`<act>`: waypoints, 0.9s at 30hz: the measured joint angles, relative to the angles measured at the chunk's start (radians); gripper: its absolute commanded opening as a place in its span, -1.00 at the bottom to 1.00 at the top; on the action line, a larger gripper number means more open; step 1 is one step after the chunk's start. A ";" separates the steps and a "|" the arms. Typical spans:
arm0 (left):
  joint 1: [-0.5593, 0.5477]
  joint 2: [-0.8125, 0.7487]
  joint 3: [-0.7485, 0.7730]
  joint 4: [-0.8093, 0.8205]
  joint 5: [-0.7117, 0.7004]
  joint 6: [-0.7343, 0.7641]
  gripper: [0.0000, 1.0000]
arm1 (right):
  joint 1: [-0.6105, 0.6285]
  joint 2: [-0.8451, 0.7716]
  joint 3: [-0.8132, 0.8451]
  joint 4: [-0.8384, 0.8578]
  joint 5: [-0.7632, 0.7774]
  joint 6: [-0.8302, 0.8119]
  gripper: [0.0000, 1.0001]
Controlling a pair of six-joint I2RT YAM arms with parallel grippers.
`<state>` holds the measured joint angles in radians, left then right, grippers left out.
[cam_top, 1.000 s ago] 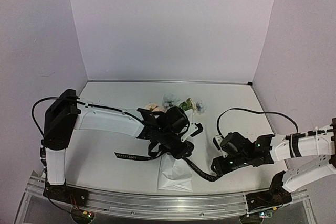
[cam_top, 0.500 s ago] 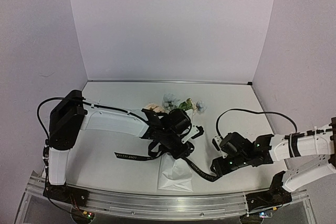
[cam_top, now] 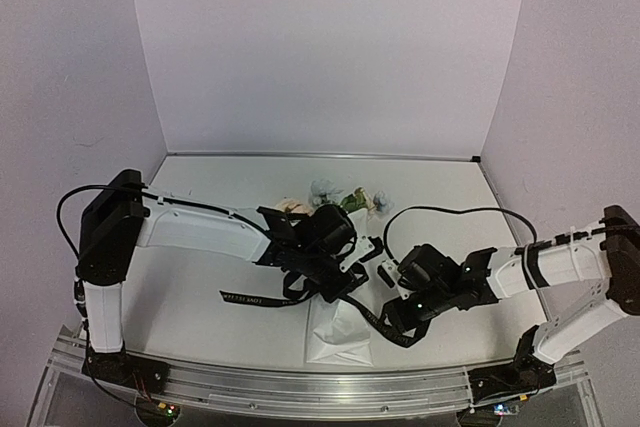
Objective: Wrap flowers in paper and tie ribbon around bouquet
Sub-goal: Cross the half-tied ribbon over the folded bouquet.
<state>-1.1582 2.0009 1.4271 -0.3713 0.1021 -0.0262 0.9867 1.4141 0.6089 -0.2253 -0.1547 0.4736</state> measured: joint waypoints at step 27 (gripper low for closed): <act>0.034 -0.164 -0.183 0.134 0.050 -0.011 -1.00 | -0.018 0.086 0.029 0.092 -0.042 0.038 -1.00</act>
<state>-1.1244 1.8374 1.2444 -0.2372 0.1523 -0.0372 0.9682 1.5002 0.6375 -0.1335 -0.1967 0.5117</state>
